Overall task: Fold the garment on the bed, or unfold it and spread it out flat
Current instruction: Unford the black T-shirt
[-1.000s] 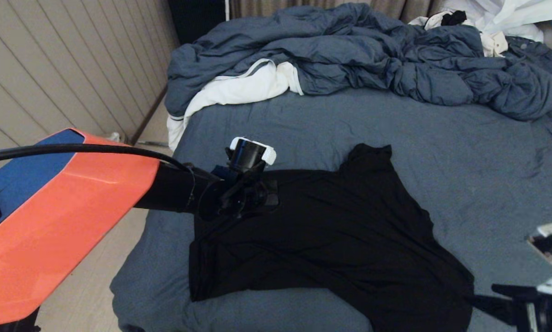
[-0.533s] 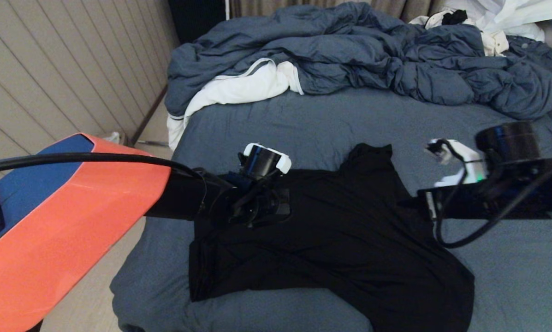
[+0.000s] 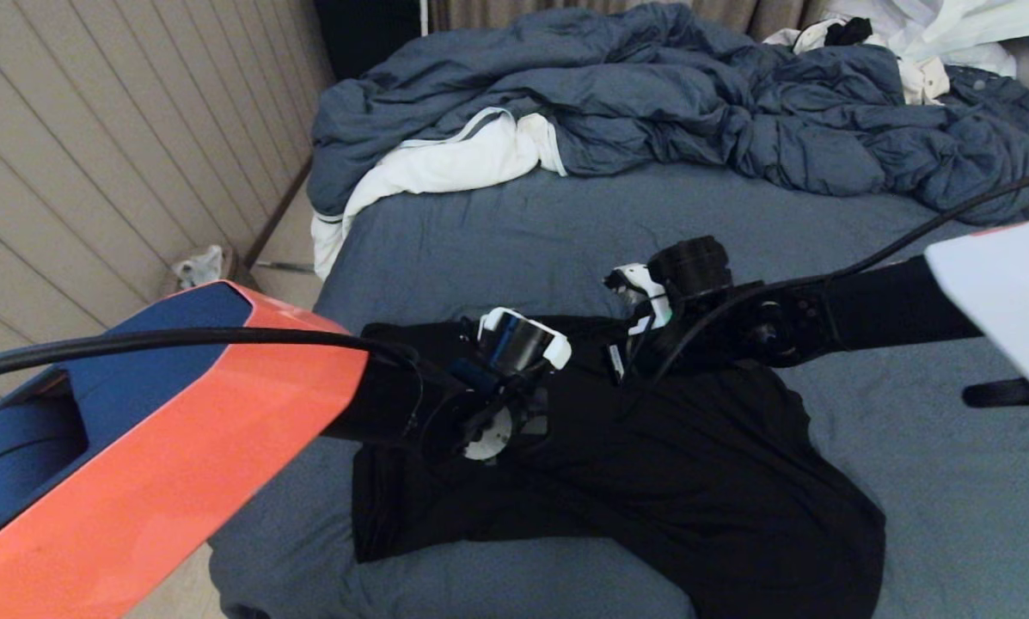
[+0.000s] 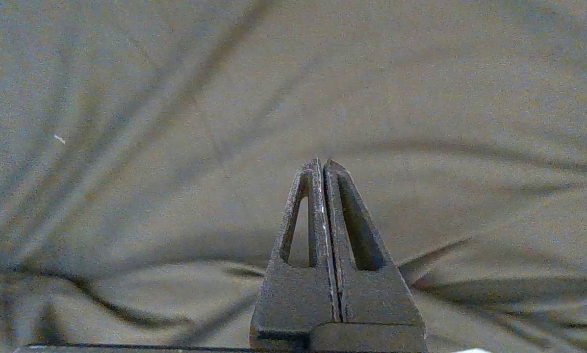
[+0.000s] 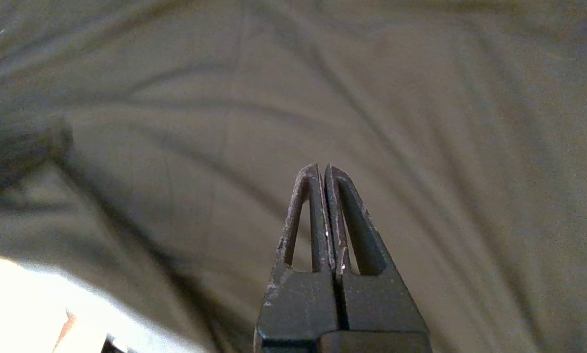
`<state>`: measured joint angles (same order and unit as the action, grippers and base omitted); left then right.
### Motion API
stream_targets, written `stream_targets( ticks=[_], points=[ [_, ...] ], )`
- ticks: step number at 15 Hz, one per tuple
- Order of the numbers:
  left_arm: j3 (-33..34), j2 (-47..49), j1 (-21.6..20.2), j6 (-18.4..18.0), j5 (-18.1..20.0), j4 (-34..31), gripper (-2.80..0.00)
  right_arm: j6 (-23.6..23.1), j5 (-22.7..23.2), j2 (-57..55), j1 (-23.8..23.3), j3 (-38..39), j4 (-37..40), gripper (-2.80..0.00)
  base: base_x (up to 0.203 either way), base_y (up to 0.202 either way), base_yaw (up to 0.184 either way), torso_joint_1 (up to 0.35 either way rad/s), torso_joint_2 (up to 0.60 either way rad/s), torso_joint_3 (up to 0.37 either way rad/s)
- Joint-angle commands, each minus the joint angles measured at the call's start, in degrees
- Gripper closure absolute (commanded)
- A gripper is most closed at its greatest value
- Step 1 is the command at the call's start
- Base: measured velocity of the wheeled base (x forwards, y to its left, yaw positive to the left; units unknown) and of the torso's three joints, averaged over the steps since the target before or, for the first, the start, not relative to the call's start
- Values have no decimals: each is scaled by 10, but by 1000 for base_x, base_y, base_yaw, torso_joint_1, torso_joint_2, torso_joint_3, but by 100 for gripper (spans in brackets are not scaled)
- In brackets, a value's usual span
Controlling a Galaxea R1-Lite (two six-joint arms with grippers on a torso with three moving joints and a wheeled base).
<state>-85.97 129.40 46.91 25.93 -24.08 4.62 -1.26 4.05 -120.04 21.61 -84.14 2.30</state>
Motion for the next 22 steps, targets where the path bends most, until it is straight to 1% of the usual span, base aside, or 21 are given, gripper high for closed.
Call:
stream_targets(
  ticks=[1, 3, 6, 7, 11, 12, 14, 16, 18, 20, 22],
  points=[
    [9, 9, 0, 3, -6, 0, 0, 5, -11, -73, 15, -35, 0, 0, 0, 0, 0, 0, 0, 0],
    [33, 1, 2, 7, -8, 0, 0, 10, -17, -102, 21, -53, -3, 0, 0, 0, 0, 0, 0, 0],
    [71, -5, 13, 16, -51, 3, 0, 13, -25, -139, 26, -82, -4, 0, 0, 0, 0, 0, 0, 0],
    [82, -3, 14, 16, -53, 10, 0, 13, -26, -147, 26, -90, -4, 0, 0, 0, 0, 0, 0, 0],
    [115, 15, 22, 15, -55, 30, 0, 13, -62, -158, 32, -97, -9, 0, 0, 0, 0, 0, 0, 0],
    [123, 20, 28, 15, -55, 33, 0, 13, -64, -161, 33, -97, -16, 0, 0, 0, 0, 0, 0, 0],
    [128, 30, 38, 16, -55, 35, 0, 13, -68, -162, 34, -95, -21, 0, 0, 0, 0, 0, 0, 0],
    [128, 43, 50, 16, -55, 42, 0, 13, -90, -158, 41, -91, -25, 0, 0, 0, 0, 0, 0, 0],
    [137, 41, 58, 16, -55, 43, 0, 13, -97, -162, 41, -93, -33, 0, 0, 0, 0, 0, 0, 0],
    [169, 27, 74, 16, -56, 45, 0, 13, -97, -163, 40, -96, -32, 0, 0, 0, 0, 0, 0, 0],
    [219, 3, 97, 16, -56, 54, 0, 13, -97, -164, 38, -98, -32, 0, 0, 0, 0, 0, 0, 0]
  ],
)
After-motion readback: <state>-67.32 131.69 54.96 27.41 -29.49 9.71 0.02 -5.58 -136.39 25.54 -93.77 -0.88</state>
